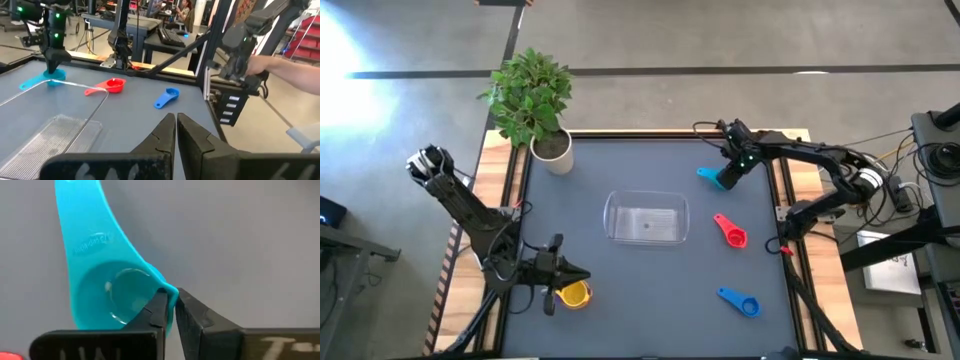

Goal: Nest measuring cups in basket
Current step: Stack the light blue measuring cup on top of the yellow measuring cup

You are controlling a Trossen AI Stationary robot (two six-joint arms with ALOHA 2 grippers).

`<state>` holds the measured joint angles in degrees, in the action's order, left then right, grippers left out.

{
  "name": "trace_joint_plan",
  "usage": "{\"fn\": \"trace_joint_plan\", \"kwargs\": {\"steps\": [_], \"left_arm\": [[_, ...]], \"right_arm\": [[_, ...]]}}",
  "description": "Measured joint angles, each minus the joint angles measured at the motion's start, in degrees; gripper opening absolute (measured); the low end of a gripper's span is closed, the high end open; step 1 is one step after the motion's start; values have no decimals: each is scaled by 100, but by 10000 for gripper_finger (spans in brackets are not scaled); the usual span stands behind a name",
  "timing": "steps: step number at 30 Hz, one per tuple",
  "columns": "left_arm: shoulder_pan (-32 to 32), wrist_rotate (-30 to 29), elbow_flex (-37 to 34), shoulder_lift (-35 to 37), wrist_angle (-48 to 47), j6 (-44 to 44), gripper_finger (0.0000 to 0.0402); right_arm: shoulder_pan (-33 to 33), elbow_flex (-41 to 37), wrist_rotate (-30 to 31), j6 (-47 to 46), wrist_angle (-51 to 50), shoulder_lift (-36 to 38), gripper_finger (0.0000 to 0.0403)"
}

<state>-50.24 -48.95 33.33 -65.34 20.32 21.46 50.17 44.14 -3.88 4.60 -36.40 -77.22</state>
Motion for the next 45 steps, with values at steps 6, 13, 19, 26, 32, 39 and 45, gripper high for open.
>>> {"fn": "trace_joint_plan", "kwargs": {"steps": [6,13,19,26,32,39,45], "left_arm": [[0,-13,-23,61,-235,342,0],[13,-424,60,96,-615,394,2],[129,-514,454,162,-1323,478,50],[147,-734,1212,-91,-2460,415,133],[177,-1188,1991,-532,-3835,698,178],[192,-1337,2811,-1066,-5166,1363,188],[255,-1479,3408,-1556,-6154,1566,190]], "right_arm": [[-6,49,96,-18,-63,597,10],[-425,375,-118,-454,-53,1783,9],[-1416,678,-141,-936,-29,2279,9],[-2754,1026,549,-1238,172,2152,9],[-3631,1448,704,-1227,853,1489,9],[-4181,2281,843,-847,1114,265,9],[-4467,3024,796,-696,1005,-663,9]]}}
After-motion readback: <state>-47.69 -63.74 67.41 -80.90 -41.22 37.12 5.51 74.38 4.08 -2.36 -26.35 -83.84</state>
